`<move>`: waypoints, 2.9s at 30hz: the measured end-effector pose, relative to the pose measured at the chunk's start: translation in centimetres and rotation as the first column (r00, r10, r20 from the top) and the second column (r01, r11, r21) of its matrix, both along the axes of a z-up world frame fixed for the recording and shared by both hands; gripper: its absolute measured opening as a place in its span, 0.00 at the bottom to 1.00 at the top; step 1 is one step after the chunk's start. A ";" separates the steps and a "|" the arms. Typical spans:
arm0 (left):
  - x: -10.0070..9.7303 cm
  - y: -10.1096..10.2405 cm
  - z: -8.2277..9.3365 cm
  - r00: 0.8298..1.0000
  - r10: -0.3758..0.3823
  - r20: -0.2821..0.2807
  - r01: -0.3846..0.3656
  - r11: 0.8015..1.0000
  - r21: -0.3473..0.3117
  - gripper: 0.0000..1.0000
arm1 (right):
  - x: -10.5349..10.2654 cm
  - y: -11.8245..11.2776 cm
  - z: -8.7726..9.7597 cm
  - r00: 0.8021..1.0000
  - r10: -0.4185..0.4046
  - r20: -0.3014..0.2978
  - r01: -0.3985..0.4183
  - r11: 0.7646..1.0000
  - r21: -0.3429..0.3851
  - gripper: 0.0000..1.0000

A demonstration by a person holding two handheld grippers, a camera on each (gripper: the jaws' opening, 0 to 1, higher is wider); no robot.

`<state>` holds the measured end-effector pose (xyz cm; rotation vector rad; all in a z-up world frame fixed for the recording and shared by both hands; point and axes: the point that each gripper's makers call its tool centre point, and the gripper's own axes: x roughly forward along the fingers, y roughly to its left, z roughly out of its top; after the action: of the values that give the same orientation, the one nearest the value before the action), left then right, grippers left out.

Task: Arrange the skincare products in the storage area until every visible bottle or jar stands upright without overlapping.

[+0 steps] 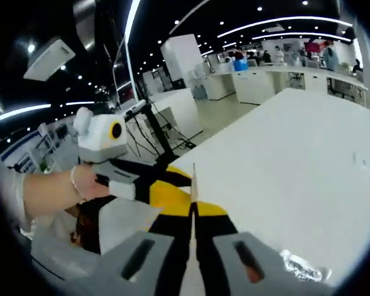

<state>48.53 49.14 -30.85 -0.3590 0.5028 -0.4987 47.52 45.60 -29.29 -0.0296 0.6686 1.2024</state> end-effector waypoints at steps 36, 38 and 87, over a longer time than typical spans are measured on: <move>-10.2 -7.7 1.8 0.955 0.195 -0.225 -0.198 0.980 0.008 0.05 | -8.7 -8.1 -0.1 0.975 -0.186 -0.118 0.189 0.982 0.013 0.01; -10.2 -8.4 1.8 0.977 0.156 -0.144 -0.148 0.987 0.063 0.04 | -8.7 -8.4 -0.5 0.970 -0.208 -0.122 0.211 0.977 0.009 0.01; -7.3 -8.1 -7.9 0.928 0.212 -0.305 -0.156 0.968 0.199 0.02 | -6.7 -8.9 -7.2 0.979 -0.155 0.135 0.181 0.959 -0.217 0.15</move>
<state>41.22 41.00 -38.79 -0.3201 0.8181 -0.2093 40.86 36.71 -36.53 -0.2304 0.6893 0.9480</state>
